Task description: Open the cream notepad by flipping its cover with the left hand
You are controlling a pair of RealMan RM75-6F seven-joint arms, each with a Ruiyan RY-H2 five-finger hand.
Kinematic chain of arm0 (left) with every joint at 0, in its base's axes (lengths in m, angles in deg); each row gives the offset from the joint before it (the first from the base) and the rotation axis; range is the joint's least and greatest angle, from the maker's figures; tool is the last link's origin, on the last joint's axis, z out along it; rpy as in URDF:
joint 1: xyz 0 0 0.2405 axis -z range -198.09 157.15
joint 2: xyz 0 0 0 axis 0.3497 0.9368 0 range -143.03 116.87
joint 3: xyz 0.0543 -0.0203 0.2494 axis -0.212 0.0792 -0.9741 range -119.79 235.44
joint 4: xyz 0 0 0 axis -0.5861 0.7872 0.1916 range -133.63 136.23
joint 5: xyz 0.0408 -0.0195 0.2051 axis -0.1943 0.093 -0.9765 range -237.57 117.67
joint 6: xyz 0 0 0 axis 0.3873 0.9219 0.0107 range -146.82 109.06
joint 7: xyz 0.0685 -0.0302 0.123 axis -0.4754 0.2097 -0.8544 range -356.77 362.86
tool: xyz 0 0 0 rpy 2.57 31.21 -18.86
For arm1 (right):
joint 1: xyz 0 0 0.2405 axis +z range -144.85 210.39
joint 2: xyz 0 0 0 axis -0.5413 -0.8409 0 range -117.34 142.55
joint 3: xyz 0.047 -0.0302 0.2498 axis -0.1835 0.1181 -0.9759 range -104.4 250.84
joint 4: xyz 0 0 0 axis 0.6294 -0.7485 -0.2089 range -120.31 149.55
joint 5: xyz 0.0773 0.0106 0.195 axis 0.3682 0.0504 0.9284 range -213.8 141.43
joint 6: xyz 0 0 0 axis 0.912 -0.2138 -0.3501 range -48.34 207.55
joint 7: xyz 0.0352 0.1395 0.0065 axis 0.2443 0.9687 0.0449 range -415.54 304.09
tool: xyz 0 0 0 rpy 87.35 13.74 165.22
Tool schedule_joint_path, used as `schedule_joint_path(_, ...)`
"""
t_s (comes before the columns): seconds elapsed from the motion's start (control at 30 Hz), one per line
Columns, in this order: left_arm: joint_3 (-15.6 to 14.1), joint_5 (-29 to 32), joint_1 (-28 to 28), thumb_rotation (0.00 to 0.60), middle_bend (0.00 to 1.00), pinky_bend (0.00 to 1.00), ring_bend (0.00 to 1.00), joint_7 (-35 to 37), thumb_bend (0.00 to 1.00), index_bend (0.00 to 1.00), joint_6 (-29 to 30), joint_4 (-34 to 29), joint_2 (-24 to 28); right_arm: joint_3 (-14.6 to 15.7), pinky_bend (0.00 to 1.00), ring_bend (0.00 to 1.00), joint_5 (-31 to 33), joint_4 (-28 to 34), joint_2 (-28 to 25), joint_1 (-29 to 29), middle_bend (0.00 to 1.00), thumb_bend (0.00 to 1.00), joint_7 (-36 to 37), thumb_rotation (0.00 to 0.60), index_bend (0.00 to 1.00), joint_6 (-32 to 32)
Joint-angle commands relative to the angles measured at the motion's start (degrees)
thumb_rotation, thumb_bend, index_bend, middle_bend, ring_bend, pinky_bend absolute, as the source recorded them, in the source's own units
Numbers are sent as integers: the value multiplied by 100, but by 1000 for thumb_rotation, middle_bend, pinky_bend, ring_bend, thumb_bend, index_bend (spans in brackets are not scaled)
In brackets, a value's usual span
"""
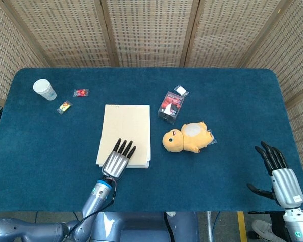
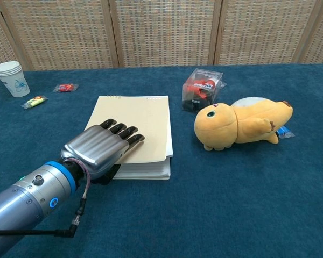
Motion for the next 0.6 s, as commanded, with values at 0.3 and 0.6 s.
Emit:
schedule_joint_path(0.3,306,435,134,600,0,0,0,-127,487,0,29,-269,227,19,0,0,-36,24,-6,-5,0,0,5,600,0,-17)
schedule_joint_path(0.6,385,712,287,600,0,0,0,-257,486,0,129,-393,332,16,0,0,-32,28,-2,-13,0,0,16,600,0,-39)
